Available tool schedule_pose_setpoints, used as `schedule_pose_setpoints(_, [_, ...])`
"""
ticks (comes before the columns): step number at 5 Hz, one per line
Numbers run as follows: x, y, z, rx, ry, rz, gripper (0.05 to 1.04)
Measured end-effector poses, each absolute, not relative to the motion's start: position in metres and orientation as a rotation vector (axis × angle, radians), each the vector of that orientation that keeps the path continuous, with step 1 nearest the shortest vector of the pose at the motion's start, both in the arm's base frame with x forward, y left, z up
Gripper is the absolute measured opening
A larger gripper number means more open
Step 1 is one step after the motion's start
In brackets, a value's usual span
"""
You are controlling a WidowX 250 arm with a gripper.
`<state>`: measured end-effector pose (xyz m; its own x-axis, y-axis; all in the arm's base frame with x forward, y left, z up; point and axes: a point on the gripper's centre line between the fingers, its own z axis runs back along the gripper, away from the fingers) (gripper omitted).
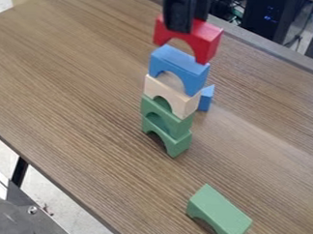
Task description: Put the red arch on top of the blue arch.
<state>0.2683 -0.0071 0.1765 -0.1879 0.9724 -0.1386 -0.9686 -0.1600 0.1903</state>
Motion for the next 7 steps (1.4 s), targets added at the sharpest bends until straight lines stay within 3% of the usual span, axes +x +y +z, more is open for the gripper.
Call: schedule_pose_setpoints(7, [0.272,-0.006,0.163,0.011,0.27,1.743,0.533])
